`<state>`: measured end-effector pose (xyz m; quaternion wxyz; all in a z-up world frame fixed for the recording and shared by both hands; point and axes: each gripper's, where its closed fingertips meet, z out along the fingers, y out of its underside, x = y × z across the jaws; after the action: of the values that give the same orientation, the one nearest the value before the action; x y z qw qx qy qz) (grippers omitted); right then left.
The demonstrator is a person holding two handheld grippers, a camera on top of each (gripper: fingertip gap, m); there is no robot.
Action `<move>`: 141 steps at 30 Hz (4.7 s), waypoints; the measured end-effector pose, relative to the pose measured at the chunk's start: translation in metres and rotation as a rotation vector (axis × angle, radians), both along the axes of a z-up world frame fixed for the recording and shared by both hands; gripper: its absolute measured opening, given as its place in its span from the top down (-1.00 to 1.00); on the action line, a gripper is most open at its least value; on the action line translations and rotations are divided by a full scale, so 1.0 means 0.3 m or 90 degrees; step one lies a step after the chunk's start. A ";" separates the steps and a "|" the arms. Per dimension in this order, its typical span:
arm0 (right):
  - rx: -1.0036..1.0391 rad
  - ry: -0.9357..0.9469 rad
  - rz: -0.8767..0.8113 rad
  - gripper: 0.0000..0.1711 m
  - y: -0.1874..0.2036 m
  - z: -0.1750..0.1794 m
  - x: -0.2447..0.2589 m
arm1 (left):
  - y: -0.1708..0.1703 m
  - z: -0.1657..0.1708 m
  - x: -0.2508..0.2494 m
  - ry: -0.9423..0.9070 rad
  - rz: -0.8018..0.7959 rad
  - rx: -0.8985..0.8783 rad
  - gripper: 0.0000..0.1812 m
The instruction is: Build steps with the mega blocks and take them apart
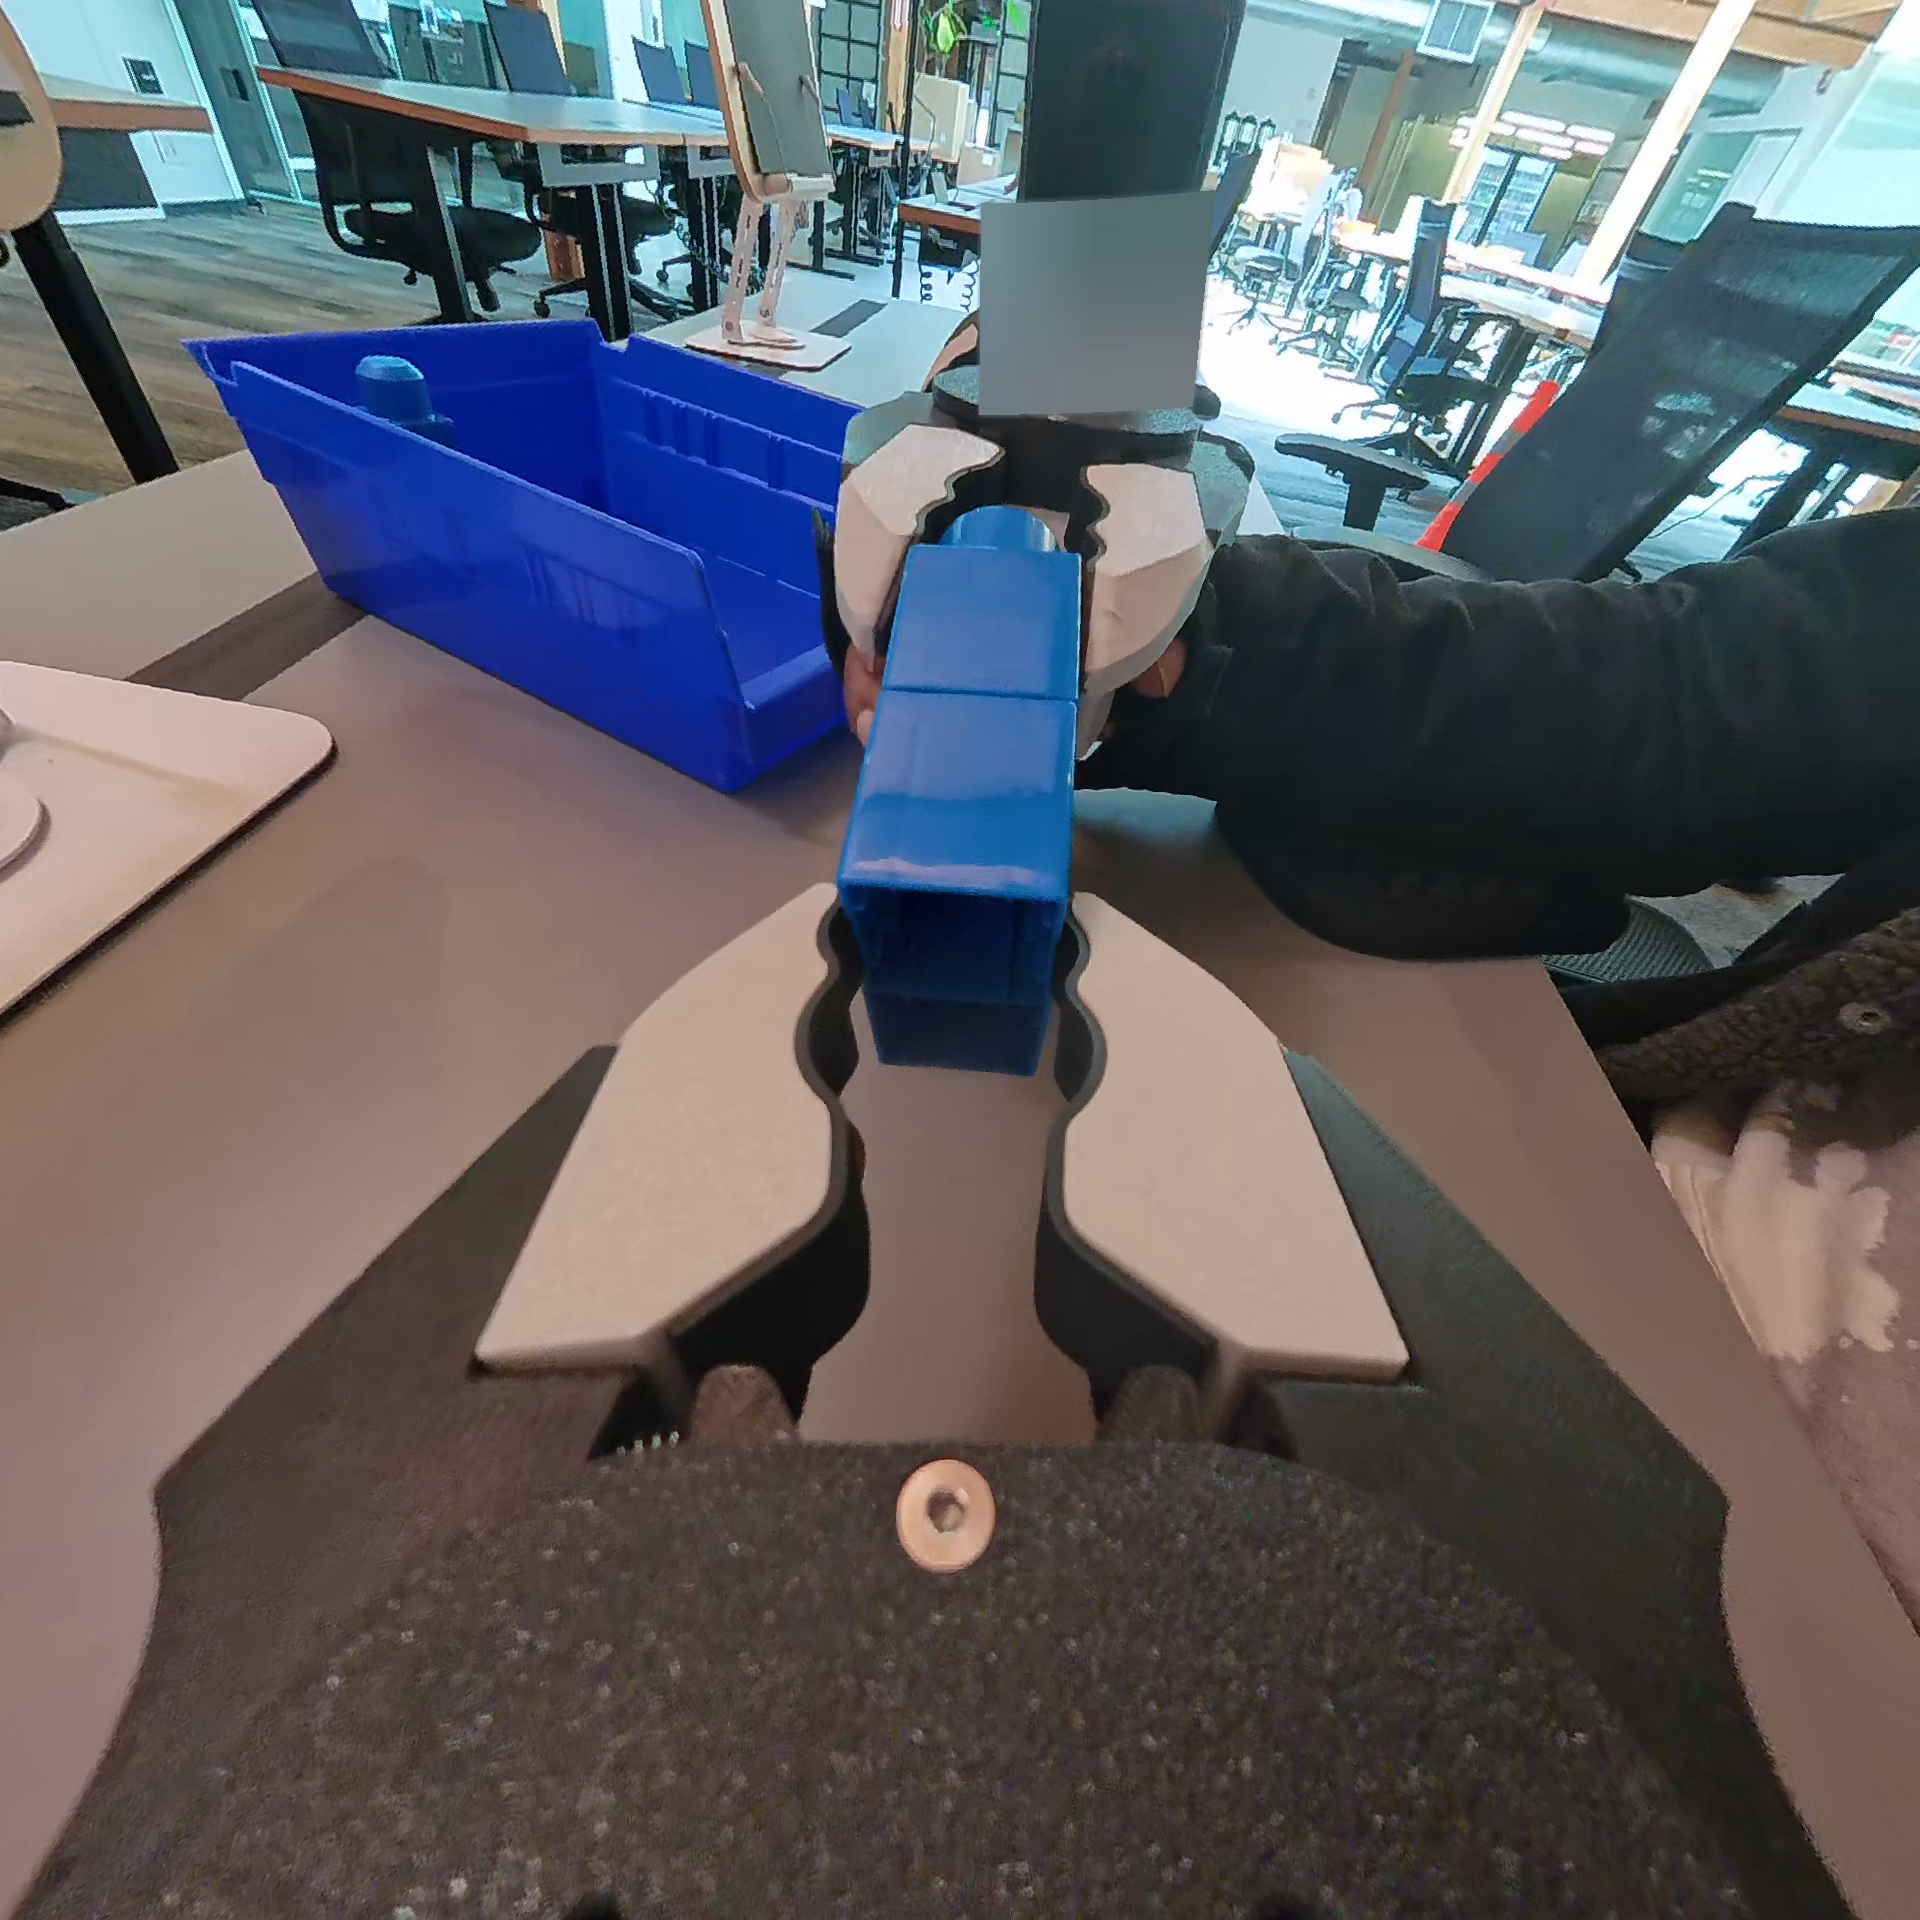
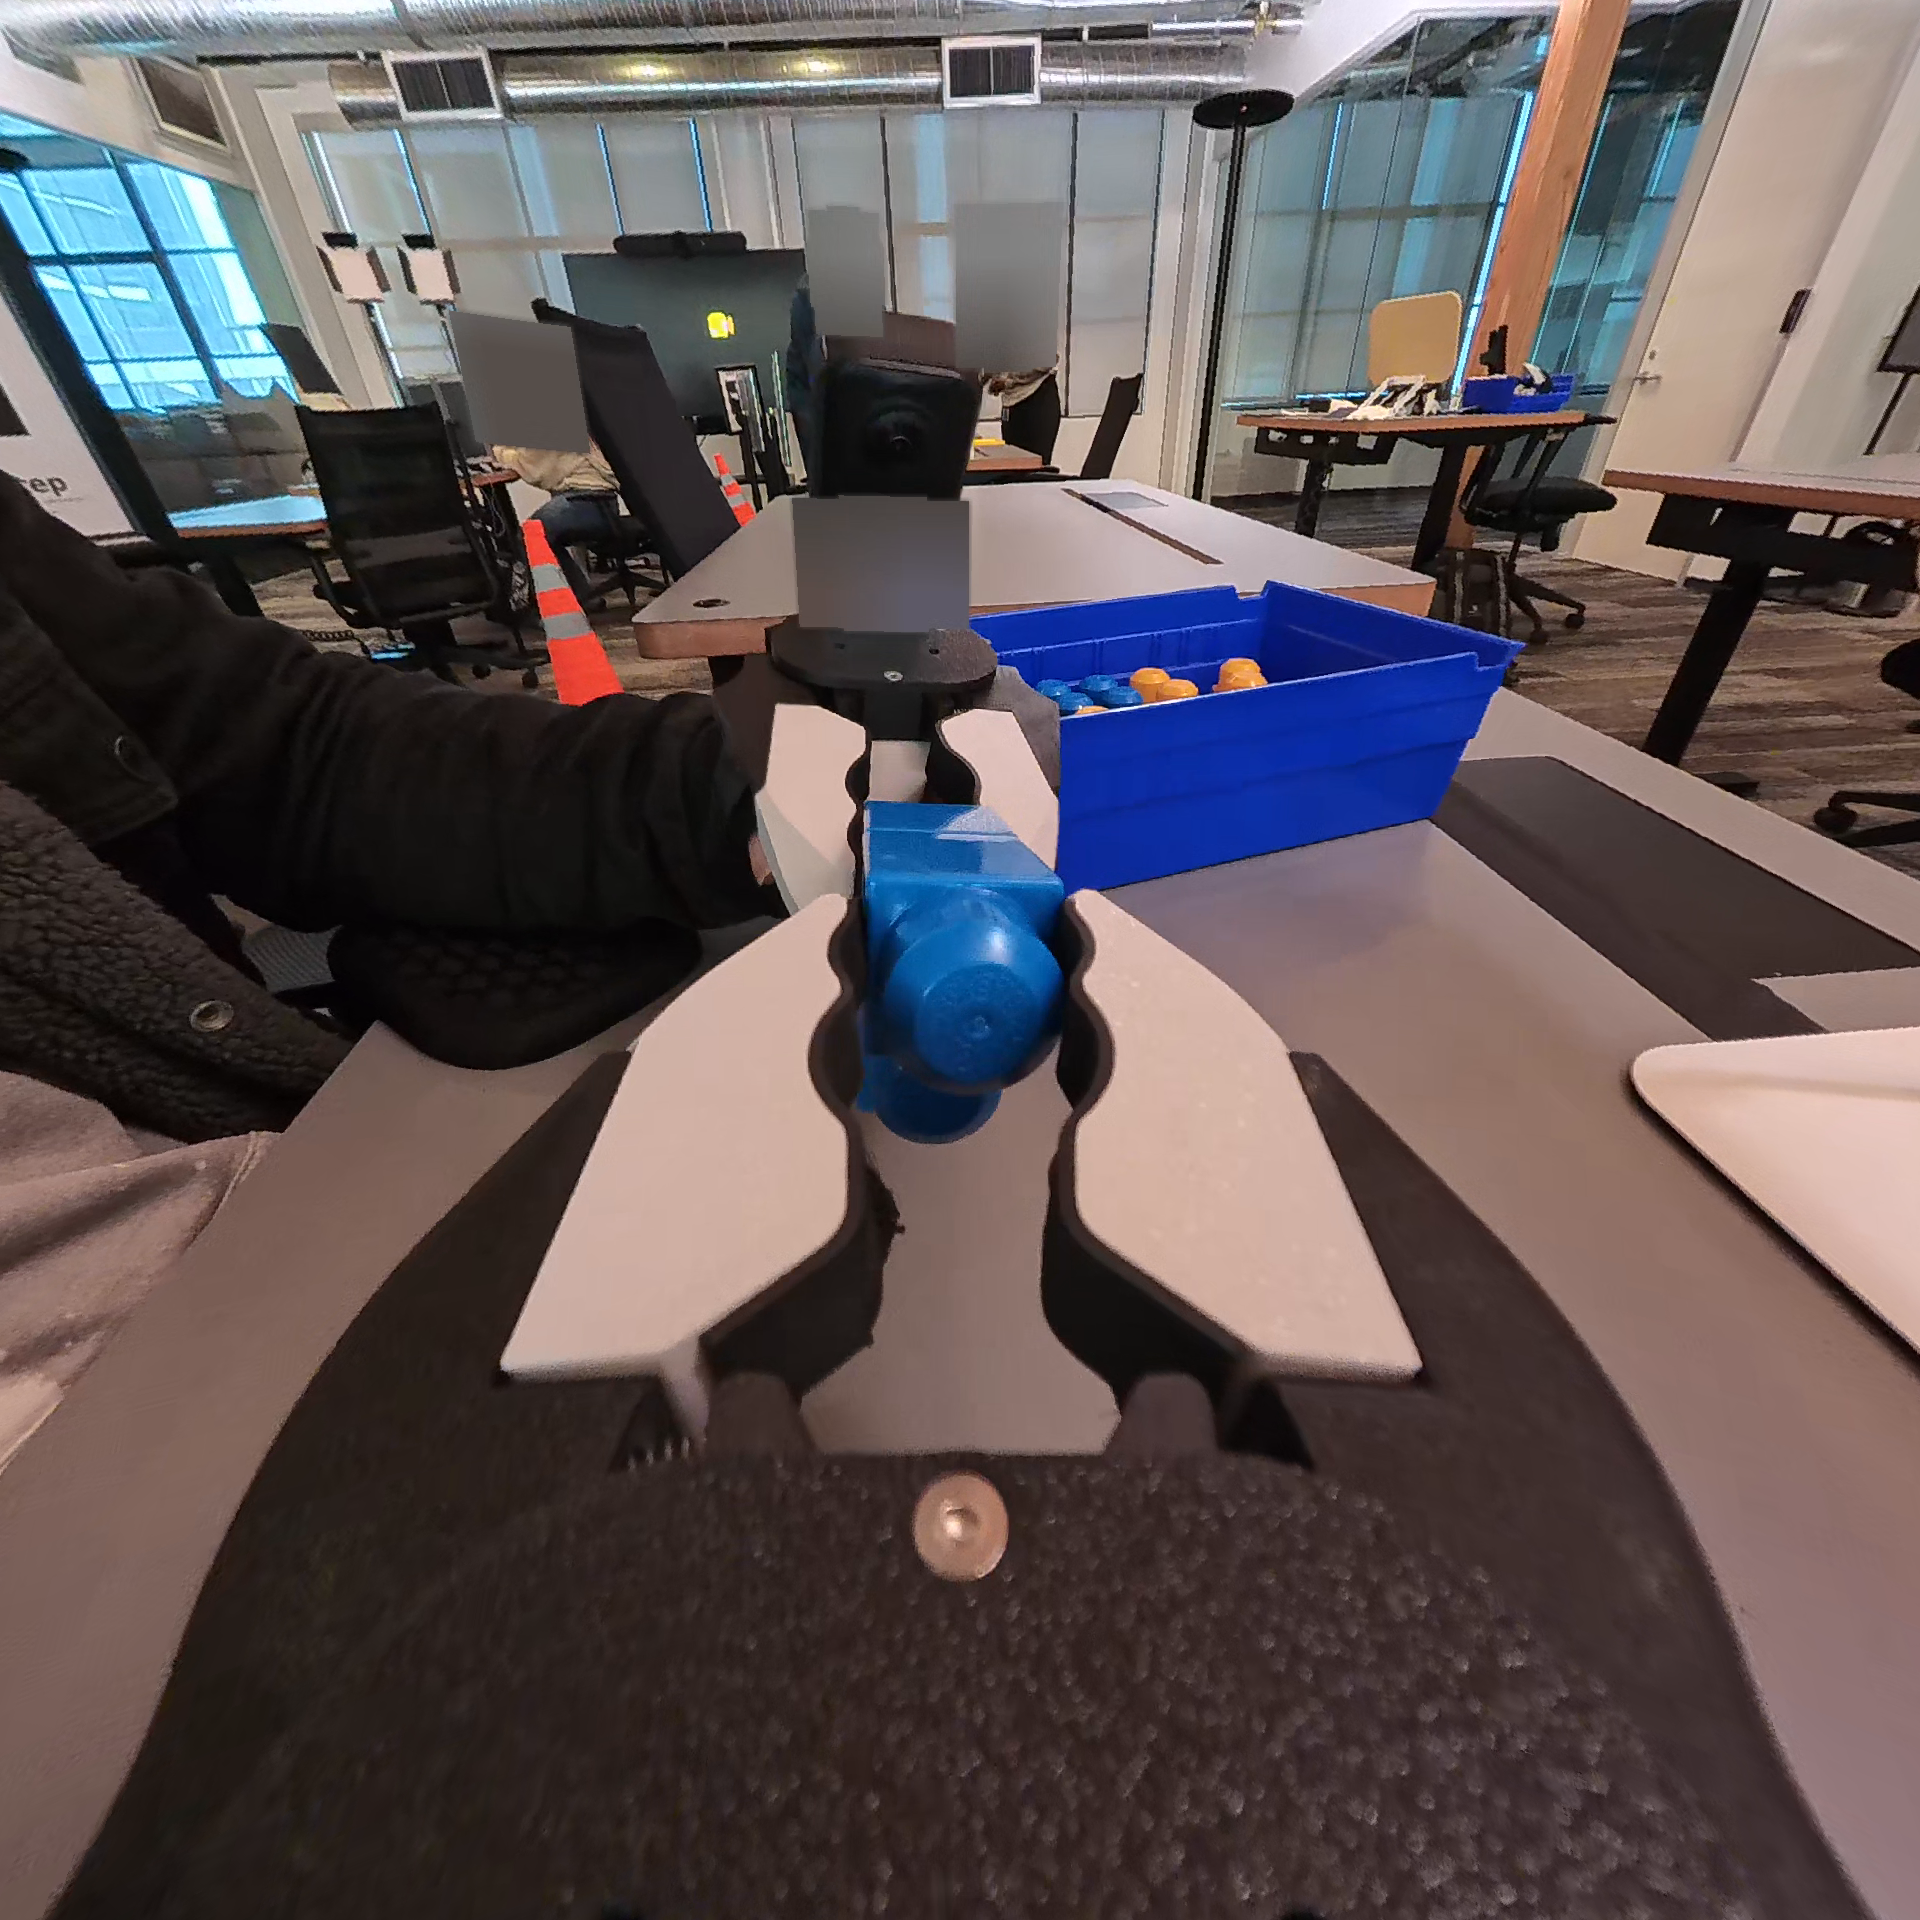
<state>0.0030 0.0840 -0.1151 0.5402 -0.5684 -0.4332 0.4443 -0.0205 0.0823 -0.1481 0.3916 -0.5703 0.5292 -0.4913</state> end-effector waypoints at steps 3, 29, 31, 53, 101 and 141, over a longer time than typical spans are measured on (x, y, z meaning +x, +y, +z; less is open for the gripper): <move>-0.006 0.000 -0.004 0.60 0.001 0.008 -0.001 | 0.004 0.011 -0.001 -0.027 -0.002 0.007 0.61; -0.021 -0.091 0.003 0.67 -0.037 0.065 0.070 | -0.006 0.059 0.005 -0.076 0.004 0.042 0.60; -0.011 -0.118 -0.014 0.67 -0.033 0.088 0.101 | 0.007 0.059 0.002 -0.069 0.025 0.069 0.61; -0.147 -0.634 -0.299 0.67 0.466 0.160 0.826 | 0.306 0.177 -0.196 -0.155 0.487 0.175 1.00; -0.046 -0.594 -0.356 0.59 0.660 0.080 0.794 | 0.324 0.144 -0.195 -0.146 0.481 0.174 1.00; 0.016 -0.021 -0.380 1.00 0.290 -0.021 0.054 | 0.792 -0.088 -0.823 0.438 0.708 -0.044 0.65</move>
<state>0.0192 0.1709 -0.1213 0.6469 -0.6710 -0.2610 0.2513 -0.2674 0.3200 -0.1744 0.3769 -0.8958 0.2345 -0.0215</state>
